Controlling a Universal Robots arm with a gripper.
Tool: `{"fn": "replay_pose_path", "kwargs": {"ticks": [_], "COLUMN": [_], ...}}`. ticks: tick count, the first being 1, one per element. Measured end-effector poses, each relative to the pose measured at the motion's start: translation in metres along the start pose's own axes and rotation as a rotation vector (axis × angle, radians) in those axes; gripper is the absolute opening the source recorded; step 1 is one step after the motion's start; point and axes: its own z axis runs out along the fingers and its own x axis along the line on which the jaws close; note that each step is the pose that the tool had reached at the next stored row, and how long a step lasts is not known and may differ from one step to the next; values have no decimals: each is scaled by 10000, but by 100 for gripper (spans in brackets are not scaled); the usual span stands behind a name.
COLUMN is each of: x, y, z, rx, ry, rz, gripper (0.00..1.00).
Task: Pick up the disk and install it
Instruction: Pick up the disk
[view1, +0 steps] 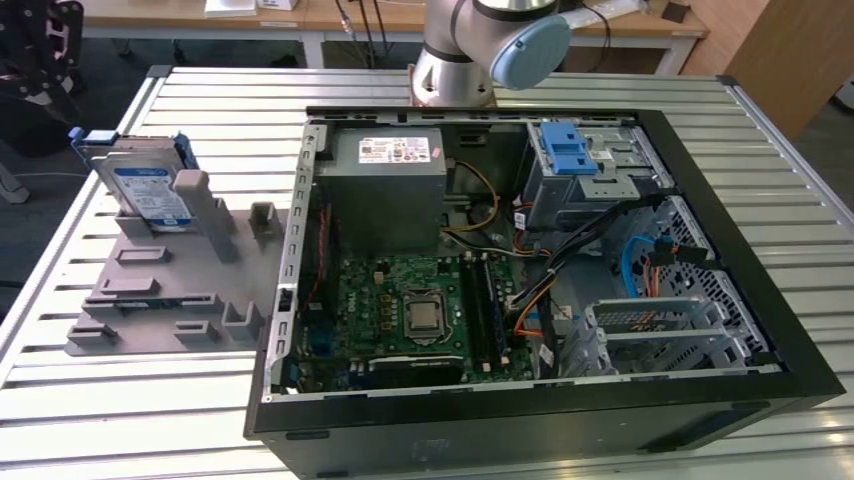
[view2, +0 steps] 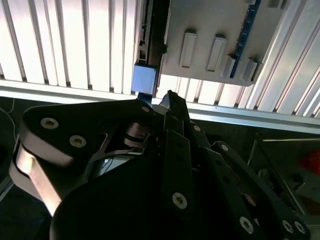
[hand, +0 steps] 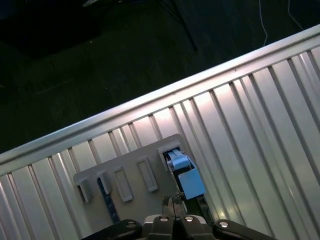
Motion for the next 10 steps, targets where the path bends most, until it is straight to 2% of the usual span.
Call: {"fn": "replay_pose_path", "kwargs": {"ticks": [10], "x": [0], "y": [-1], "z": [8], "rx": [9], "ry": [43], "rz": [-1162], "gripper": [11]}}
